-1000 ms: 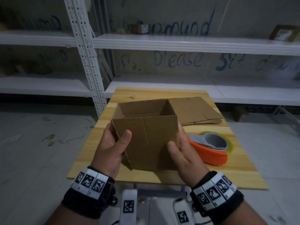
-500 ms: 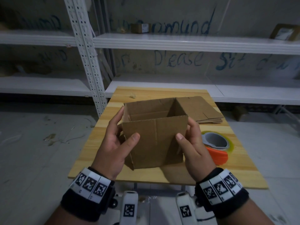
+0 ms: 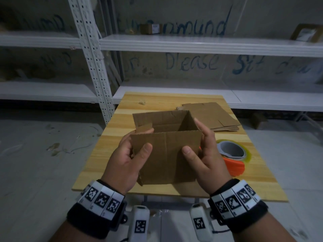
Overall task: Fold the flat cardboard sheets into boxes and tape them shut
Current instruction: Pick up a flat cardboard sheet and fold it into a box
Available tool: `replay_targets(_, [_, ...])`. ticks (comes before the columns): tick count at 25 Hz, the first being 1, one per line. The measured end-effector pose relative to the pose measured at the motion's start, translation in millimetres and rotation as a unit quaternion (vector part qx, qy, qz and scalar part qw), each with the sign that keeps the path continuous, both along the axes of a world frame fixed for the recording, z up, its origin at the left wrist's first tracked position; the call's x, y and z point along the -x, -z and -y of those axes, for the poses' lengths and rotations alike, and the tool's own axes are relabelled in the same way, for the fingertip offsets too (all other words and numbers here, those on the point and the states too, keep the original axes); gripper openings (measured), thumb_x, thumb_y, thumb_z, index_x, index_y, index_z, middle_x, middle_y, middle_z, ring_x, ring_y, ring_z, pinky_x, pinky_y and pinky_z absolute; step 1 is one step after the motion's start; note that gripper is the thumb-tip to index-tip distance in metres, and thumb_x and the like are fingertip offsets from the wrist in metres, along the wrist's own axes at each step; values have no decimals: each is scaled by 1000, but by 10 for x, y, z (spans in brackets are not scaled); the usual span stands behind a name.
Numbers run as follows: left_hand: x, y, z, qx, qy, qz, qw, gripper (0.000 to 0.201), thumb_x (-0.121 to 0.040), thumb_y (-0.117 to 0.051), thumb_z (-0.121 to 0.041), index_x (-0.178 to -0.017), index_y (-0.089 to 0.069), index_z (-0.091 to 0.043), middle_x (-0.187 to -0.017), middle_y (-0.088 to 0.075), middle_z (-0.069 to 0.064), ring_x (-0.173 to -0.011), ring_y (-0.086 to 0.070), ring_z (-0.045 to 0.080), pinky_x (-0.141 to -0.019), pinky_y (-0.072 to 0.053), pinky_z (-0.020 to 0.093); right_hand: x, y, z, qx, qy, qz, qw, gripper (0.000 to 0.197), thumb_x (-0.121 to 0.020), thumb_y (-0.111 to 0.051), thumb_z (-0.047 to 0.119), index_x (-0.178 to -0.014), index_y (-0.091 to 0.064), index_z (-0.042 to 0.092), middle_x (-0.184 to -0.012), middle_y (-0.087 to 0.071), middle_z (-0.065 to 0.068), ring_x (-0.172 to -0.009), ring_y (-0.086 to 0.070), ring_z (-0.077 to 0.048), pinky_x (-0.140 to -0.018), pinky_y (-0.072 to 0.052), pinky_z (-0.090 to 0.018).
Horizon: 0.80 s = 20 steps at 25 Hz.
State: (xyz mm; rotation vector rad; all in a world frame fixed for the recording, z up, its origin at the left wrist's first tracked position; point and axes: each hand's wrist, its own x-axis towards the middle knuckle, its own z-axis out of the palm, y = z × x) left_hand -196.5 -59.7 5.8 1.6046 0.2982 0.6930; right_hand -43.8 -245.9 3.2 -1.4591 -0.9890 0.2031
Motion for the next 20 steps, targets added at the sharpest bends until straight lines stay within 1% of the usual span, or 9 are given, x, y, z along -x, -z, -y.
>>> replay_targets(1, [1, 15, 9, -13, -4, -14, 1000, 58, -74, -73, -87, -125, -71, -60, -145, -67, 0, -127, -71, 23, -91, -67, 47, 3, -6, 4, 2, 0, 6, 1000, 66, -95, -68, 47, -151, -35, 62, -151, -56, 5, -135, -62, -15, -105, -59, -43])
replay_targets(3, [4, 23, 21, -25, -12, -23, 999, 58, -72, -68, -92, -121, -72, -62, -146, -66, 5, -127, -71, 25, -90, -67, 54, 2, -30, 11, 3, 0, 18, 1000, 63, -95, -66, 48, -148, -37, 63, -149, -57, 2, -132, -64, -15, -104, -60, -43])
replay_targets(6, [6, 27, 24, -38, -19, -16, 999, 55, -73, -64, -94, -118, -73, -64, -148, -64, 5, -127, -70, 24, -89, -67, 49, 2, -51, 32, 3, -7, 19, 1000, 58, -94, -65, 50, -144, -39, 67, -147, -58, 3, -128, -65, -13, -104, -61, -42])
replay_targets(8, [1, 19, 49, -34, -12, -10, 999, 55, -75, -65, -93, -117, -75, -60, -151, -60, -6, -127, -70, 20, -86, -68, 43, -24, -31, 41, 31, 9, 49, 998, 51, -95, -62, 58, -142, -45, 62, -150, -55, 6, -134, -60, -10, -108, -58, -44])
replay_targets(10, [-7, 3, 86, -32, -7, -8, 999, 58, -75, -64, -93, -117, -77, -55, -149, -57, -20, -126, -69, 14, -84, -68, 38, -54, -6, 36, 87, 36, 87, 992, 43, -94, -54, 69, -133, -62, 51, -154, -46, 16, -141, -48, 1, -113, -50, -40])
replay_targets(13, [-13, -3, 122, -48, -22, -28, 998, 68, -78, -46, -100, -119, -76, -56, -153, -56, -14, -126, -68, 10, -90, -65, 36, -66, 27, 40, 101, 58, 78, 990, 62, -93, -41, 82, -124, -73, 39, -154, -45, 17, -143, -41, 7, -114, -42, -32])
replay_targets(16, [-30, 9, 114, -43, -36, -56, 997, 83, -80, -31, -103, -128, -74, -50, -149, -65, -4, -128, -68, 14, -103, -60, 49, -62, 22, 31, 101, 76, 56, 990, 75, -93, -34, 86, -126, -74, 32, -154, -48, 13, -143, -45, 0, -115, -42, -35])
replay_targets(18, [-64, -14, 128, -29, -59, -58, 996, 78, -88, -36, -95, -129, -75, -42, -141, -71, -5, -127, -68, 12, -110, -55, 51, -48, -4, 16, 105, 87, 29, 990, 64, -95, -41, 77, -125, -74, 31, -151, -49, 20, -143, -44, 2, -116, -41, -34])
replay_targets(20, [-101, -53, 155, -16, -84, -49, 995, 52, -97, -44, -74, -117, -80, -42, -135, -74, -7, -125, -69, 11, -113, -53, 51, -14, -55, -5, 96, 96, 6, 991, 44, -97, -47, 64, -121, -74, 38, -139, -53, 33, -137, -47, 8, -111, -43, -29])
